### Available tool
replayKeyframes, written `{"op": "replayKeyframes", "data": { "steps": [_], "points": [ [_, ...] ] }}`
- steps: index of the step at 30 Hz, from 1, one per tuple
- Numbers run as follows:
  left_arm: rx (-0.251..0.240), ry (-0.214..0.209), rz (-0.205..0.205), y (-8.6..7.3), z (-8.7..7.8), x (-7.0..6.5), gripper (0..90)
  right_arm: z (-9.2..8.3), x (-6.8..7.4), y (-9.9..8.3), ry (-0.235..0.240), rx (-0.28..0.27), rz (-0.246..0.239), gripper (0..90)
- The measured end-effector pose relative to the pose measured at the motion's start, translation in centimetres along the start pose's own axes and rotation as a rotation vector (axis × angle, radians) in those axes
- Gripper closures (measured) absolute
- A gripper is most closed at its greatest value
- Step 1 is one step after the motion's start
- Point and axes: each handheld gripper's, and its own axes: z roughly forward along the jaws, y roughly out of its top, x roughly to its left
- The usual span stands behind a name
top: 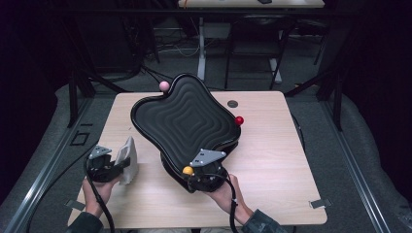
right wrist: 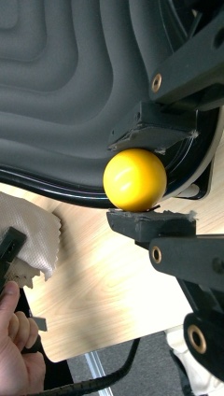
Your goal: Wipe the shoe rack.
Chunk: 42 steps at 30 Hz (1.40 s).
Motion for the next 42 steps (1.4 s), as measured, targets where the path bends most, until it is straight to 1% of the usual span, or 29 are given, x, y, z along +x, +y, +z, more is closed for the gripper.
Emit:
{"op": "replayKeyframes", "data": {
  "steps": [1, 3, 6, 9, 17, 19, 21, 23, 24, 25, 26, 27, 29, 30, 31, 32, 34, 36, 37, 39, 40, 41, 42],
  "points": [
    [0.0, -0.001, -0.001, 0.0, 0.0, 0.0, 82.7, -0.1, -0.1, -0.1, 0.002, -0.002, -0.001, 59.3],
    [-0.001, 0.0, -0.002, -0.1, 0.0, 0.1, 82.8, -0.5, -0.4, -0.3, -0.011, 0.007, -0.002, 59.3],
    [-0.001, -0.001, -0.003, 0.0, -0.1, 0.1, 82.7, -1.1, -1.0, -0.7, -0.013, 0.006, 0.009, 59.3],
    [0.001, -0.002, 0.003, 0.0, -0.1, 0.1, 82.8, -1.7, -1.7, -1.2, -0.022, 0.007, 0.022, 59.1],
    [0.002, -0.002, 0.004, 0.0, 0.0, 0.0, 82.8, -3.2, -3.2, -2.2, -0.069, 0.013, 0.051, 59.1],
    [0.001, -0.003, 0.006, 0.0, -0.1, 0.0, 82.8, -3.5, -3.7, -2.6, -0.06, 0.0, 0.061, 59.0],
    [0.0, -0.005, 0.008, 0.0, -0.1, -0.1, 82.8, -4.0, -4.2, -2.9, -0.101, 0.018, 0.074, 58.9],
    [0.001, -0.006, 0.008, 0.0, -0.1, -0.1, 82.8, -4.4, -4.8, -3.2, -0.118, 0.022, 0.084, 58.8],
    [0.002, -0.005, 0.008, 0.0, -0.1, -0.1, 82.8, -4.7, -5.1, -3.4, -0.141, 0.03, 0.096, 58.7],
    [0.003, -0.005, 0.01, 0.0, -0.1, -0.1, 82.8, -4.9, -5.4, -3.5, -0.143, 0.025, 0.106, 58.5],
    [0.006, -0.005, 0.011, 0.0, -0.1, -0.1, 82.8, -5.1, -5.7, -3.6, -0.141, 0.012, 0.119, 58.3],
    [0.009, -0.005, 0.013, -0.1, 0.0, -0.1, 82.8, -5.3, -5.9, -3.6, -0.155, -0.002, 0.132, 56.1],
    [0.01, -0.005, 0.006, 0.0, 0.2, -0.1, 82.8, -5.5, -6.1, -3.3, -0.151, -0.05, 0.148, 54.3],
    [0.015, -0.008, 0.014, 0.0, 0.2, -0.1, 82.8, -5.4, -6.0, -3.0, -0.149, -0.065, 0.14, 54.2],
    [0.011, -0.007, 0.015, 0.0, 0.3, -0.2, 82.8, -5.2, -5.8, -2.8, -0.17, -0.07, 0.13, 54.8],
    [0.009, -0.008, 0.014, 0.0, 0.3, -0.3, 82.8, -4.9, -5.6, -2.6, -0.214, -0.053, 0.126, 55.2],
    [0.013, -0.006, 0.021, 0.0, 0.2, -0.3, 82.8, -4.3, -5.7, -2.5, -0.212, -0.039, 0.123, 54.6],
    [0.015, -0.008, 0.022, -0.1, 0.1, -0.3, 82.8, -4.1, -5.8, -2.6, -0.225, -0.027, 0.132, 56.0],
    [0.01, -0.007, 0.017, -0.1, 0.1, -0.3, 82.8, -4.1, -5.8, -2.7, -0.231, -0.027, 0.129, 57.2],
    [0.014, -0.01, 0.015, -0.1, 0.1, -0.2, 82.8, -4.3, -6.0, -2.8, -0.255, -0.024, 0.129, 59.1],
    [0.014, -0.01, 0.015, -0.1, 0.1, -0.2, 82.8, -4.5, -6.2, -2.9, -0.278, -0.02, 0.137, 59.0],
    [0.015, -0.01, 0.016, -0.1, 0.1, -0.2, 82.8, -4.6, -6.6, -3.1, -0.259, -0.032, 0.148, 58.8],
    [0.015, -0.01, 0.016, -0.1, 0.1, -0.2, 82.7, -4.7, -6.8, -3.1, -0.29, -0.022, 0.159, 58.7]
  ]
}}
